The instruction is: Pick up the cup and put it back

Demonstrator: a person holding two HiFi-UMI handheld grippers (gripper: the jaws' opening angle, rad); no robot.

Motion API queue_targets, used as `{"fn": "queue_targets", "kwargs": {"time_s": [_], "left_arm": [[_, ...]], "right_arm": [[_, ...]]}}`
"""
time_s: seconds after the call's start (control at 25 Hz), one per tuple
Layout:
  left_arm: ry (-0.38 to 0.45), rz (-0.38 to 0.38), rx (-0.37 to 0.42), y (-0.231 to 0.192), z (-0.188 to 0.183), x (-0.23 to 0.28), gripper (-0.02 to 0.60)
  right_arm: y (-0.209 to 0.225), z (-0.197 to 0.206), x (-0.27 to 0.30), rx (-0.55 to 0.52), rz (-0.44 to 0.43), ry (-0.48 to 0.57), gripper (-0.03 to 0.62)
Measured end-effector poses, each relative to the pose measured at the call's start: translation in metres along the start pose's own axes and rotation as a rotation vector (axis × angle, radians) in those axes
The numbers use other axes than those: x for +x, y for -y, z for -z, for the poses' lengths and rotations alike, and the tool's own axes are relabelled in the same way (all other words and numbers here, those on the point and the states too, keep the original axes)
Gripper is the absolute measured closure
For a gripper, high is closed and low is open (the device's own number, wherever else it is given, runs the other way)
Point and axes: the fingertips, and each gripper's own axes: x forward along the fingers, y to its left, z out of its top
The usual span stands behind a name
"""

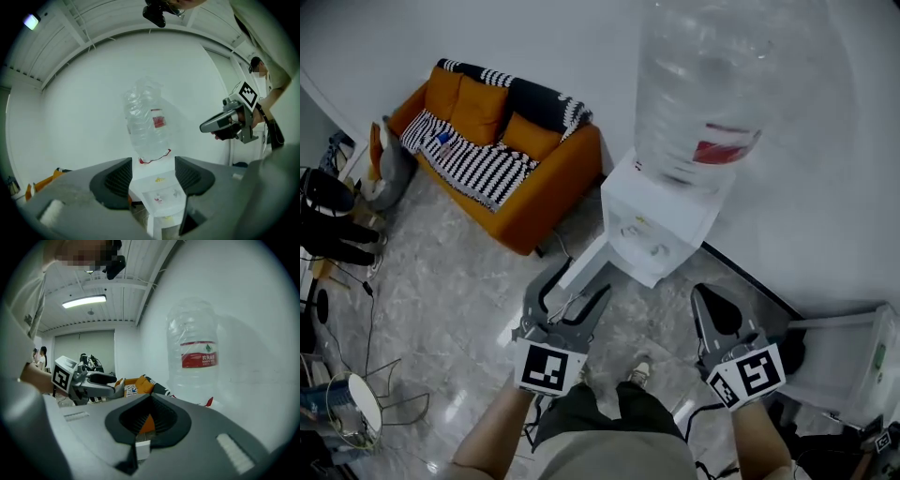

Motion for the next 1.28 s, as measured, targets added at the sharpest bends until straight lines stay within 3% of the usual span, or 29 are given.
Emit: {"fn": "queue_targets", "kwargs": {"time_s": [0.2, 0.68, 1.04, 1.28], "left_arm": [[-0.009, 0.023, 0.099, 0.003, 0.041, 0.024, 0.287], [0.091, 0.102, 0.097, 0.012, 0.187, 0.073, 0.287], [0.149, 0.144, 0.136, 0.041, 0.316, 0.104, 0.287], [0.217, 0.200, 0.122, 0.076, 0.402, 0.126, 0.287]], "right_arm": [[0.004, 0.035, 0.030, -0.023, -0.024, 0.009, 0.591], [0.019, 0.173, 0.099, -0.048, 0.059, 0.083, 0.591], [0.027, 0.305, 0.125, -0.051, 0.055, 0.139, 0.591], [0.042, 0.394, 0.143, -0.083, 0.063, 0.169, 0.591]]}}
